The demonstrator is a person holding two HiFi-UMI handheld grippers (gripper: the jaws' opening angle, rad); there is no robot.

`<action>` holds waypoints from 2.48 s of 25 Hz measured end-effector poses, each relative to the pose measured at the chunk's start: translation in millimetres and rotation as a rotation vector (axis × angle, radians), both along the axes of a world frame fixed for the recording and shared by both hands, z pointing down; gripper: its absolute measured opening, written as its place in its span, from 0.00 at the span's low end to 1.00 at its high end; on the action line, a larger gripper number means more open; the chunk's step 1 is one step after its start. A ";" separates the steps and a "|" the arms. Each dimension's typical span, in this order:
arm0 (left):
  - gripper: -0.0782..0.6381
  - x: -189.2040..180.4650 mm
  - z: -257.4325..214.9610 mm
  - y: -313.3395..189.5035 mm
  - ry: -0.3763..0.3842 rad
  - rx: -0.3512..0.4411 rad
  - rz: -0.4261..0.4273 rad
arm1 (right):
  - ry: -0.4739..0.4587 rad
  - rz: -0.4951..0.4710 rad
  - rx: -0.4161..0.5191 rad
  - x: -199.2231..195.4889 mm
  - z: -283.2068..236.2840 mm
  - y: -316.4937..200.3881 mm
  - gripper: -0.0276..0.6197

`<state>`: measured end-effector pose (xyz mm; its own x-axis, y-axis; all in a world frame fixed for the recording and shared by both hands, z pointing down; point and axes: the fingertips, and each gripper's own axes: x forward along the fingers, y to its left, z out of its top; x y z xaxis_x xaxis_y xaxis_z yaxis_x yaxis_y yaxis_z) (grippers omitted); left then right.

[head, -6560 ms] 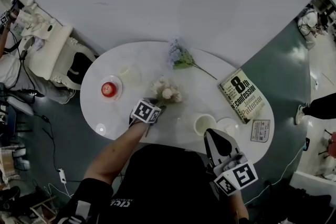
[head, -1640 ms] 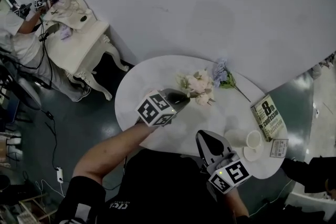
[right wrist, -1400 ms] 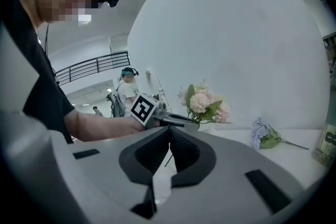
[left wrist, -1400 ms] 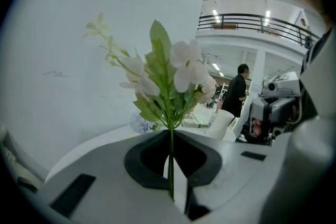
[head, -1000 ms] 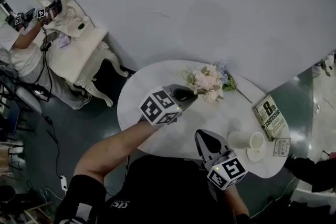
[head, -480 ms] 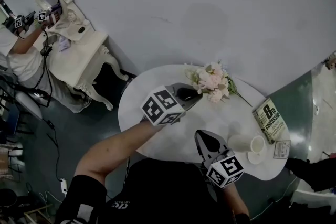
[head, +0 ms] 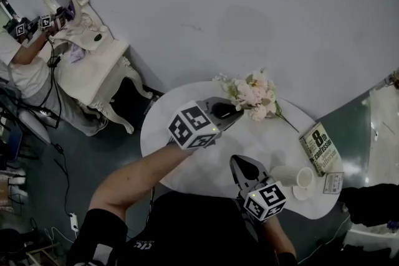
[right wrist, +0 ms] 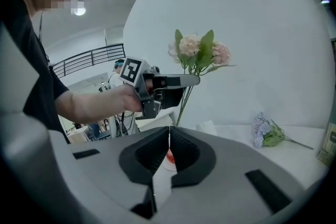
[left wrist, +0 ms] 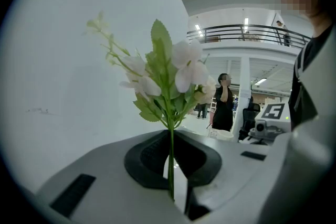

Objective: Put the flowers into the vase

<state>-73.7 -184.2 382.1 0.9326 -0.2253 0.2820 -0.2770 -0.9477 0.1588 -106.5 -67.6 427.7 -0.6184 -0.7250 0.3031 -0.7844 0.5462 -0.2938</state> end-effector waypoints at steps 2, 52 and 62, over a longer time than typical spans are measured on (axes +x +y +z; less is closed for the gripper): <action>0.13 1.3 -4.5 -3.8 0.012 0.003 0.000 | 0.005 -0.004 -0.003 0.5 -1.4 -6.0 0.08; 0.13 26.8 -39.0 -64.1 0.159 0.108 0.016 | 0.034 -0.028 -0.082 7.9 57.1 -71.3 0.08; 0.13 34.4 -31.3 -66.9 0.201 0.096 0.028 | 0.041 0.007 -0.097 17.9 68.2 -76.8 0.08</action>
